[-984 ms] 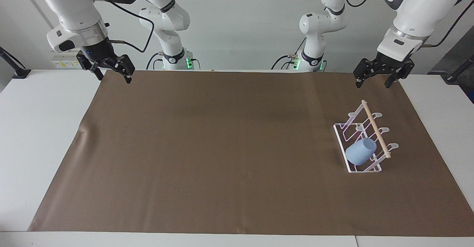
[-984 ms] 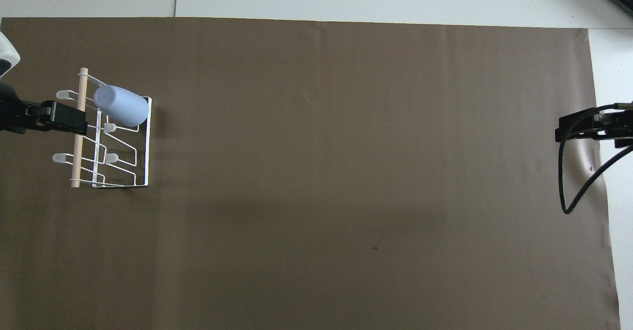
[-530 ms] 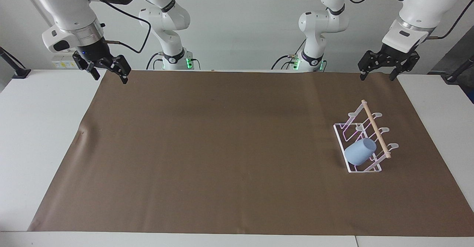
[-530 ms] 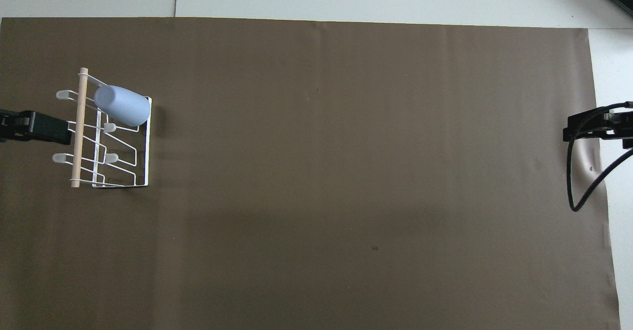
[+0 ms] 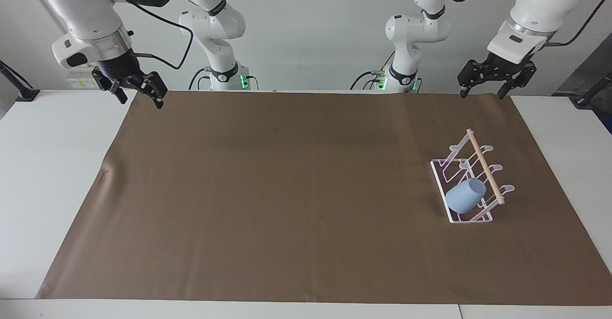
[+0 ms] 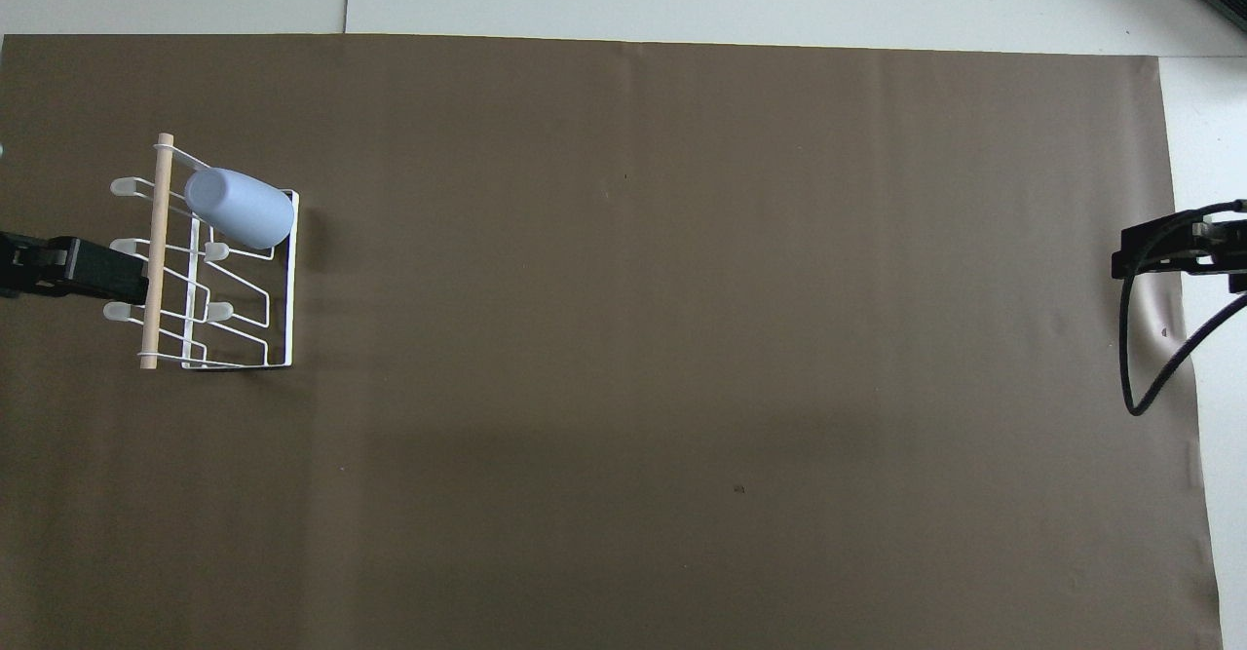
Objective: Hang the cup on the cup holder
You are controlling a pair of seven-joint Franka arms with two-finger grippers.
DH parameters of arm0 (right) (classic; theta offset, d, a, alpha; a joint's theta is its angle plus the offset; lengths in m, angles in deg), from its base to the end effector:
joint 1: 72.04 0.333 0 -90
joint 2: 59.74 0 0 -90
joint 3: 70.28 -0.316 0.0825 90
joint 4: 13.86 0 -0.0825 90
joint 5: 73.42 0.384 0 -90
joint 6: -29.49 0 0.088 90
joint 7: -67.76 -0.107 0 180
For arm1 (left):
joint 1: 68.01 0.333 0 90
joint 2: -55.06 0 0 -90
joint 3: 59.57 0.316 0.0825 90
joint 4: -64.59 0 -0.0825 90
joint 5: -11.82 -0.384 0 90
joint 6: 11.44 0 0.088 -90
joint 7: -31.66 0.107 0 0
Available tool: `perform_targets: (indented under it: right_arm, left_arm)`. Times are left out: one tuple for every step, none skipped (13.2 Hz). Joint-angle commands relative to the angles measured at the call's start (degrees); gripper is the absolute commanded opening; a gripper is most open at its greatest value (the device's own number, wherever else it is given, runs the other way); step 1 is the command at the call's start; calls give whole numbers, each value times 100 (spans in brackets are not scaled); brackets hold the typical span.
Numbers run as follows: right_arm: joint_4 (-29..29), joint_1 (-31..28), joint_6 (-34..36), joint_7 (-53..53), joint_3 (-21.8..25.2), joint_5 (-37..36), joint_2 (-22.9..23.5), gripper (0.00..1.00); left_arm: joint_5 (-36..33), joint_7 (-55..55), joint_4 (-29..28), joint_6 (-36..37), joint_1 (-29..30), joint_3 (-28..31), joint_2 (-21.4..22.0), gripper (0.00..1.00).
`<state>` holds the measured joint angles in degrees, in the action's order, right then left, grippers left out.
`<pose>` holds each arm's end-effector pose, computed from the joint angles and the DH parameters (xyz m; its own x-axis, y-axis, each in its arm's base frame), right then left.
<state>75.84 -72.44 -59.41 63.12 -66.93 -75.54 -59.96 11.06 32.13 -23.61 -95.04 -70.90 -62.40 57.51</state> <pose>0.5500 -0.0401 0.6275 0.9892 -0.1466 -0.0071 -0.1462 -0.9885 0.0375 0.5271 -0.0519 0.6527 0.9936 -0.1062 -0.0377 -0.1068 -0.9942 -0.0150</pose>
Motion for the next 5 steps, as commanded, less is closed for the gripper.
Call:
perform_targets:
  right_arm:
    - [-57, -40, -5, 103, -45, 98, 4, 100]
    - [-57, -40, 4, 94, -45, 98, 4, 100]
    - [-57, -48, 4, 94, -45, 90, 4, 100]
    - [-57, -48, 4, 94, -45, 89, 4, 100]
    - [-57, -48, -5, 94, -45, 89, 4, 100]
  left_arm:
    - [312, 67, -83, 98, -238, 449, 124, 100]
    - [340, 76, -83, 90, -308, 590, 124, 100]
    - [331, 84, -74, 81, -318, 591, 116, 100]
    - [340, 93, -83, 72, -257, 574, 90, 100]
    - [340, 93, -92, 72, -161, 530, 89, 100]
